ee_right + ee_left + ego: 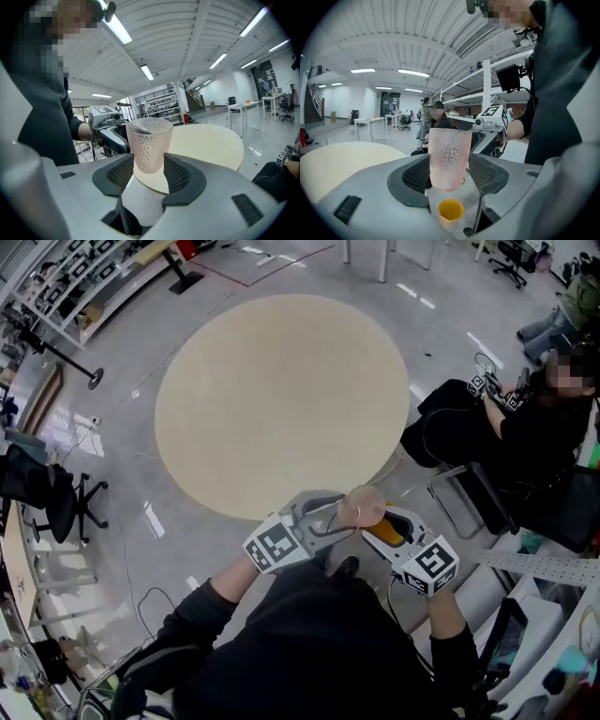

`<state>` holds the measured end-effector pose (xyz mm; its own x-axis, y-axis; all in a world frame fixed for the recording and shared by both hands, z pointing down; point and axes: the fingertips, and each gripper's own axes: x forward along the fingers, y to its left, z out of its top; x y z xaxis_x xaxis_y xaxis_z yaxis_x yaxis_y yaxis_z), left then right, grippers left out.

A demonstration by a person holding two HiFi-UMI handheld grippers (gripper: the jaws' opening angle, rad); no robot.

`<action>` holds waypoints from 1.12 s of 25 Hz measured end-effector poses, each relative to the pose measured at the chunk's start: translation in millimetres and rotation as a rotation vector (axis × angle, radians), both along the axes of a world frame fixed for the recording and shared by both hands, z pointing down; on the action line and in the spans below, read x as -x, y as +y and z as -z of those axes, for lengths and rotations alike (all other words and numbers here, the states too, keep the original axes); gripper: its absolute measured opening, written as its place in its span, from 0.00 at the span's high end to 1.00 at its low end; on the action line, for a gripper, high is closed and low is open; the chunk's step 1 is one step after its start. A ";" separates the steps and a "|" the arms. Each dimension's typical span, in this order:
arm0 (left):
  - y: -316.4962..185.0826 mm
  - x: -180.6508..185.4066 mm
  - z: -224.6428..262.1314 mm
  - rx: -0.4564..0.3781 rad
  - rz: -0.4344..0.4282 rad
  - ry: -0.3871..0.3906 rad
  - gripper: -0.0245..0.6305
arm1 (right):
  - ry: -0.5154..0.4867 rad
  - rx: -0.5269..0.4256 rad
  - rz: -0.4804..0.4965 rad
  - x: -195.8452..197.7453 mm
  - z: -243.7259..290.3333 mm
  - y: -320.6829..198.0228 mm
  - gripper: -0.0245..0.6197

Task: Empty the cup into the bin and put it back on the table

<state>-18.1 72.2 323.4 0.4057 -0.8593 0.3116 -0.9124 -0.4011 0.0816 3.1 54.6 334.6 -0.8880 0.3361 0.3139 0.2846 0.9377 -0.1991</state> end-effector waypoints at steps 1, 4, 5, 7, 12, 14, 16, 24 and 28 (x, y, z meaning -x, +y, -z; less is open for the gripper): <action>5.2 5.6 0.6 0.002 0.028 -0.013 0.57 | -0.006 -0.010 0.030 6.3 0.5 4.6 0.64; 21.7 22.9 -3.5 0.014 0.113 -0.047 0.57 | -0.009 -0.058 0.128 25.7 -4.0 19.6 0.64; 27.3 29.4 -6.6 0.018 0.140 -0.057 0.57 | -0.007 -0.078 0.158 33.1 -6.8 24.8 0.64; 38.3 44.5 -12.7 0.026 0.181 -0.076 0.57 | -0.006 -0.119 0.199 49.7 -11.7 35.0 0.64; 63.5 87.5 -21.0 0.040 0.258 -0.112 0.57 | 0.010 -0.217 0.266 94.9 -17.3 60.0 0.64; 72.3 106.2 -26.8 0.048 0.272 -0.115 0.57 | 0.019 -0.235 0.281 113.8 -22.8 68.7 0.64; 80.3 126.2 -33.5 0.057 0.276 -0.124 0.57 | 0.030 -0.253 0.290 134.0 -29.6 76.8 0.64; 97.5 203.3 -89.0 0.129 0.261 -0.143 0.57 | 0.101 -0.302 0.280 210.5 -80.4 91.7 0.64; 88.3 231.1 -92.3 0.153 0.245 -0.143 0.57 | 0.154 -0.327 0.270 238.4 -84.5 83.1 0.64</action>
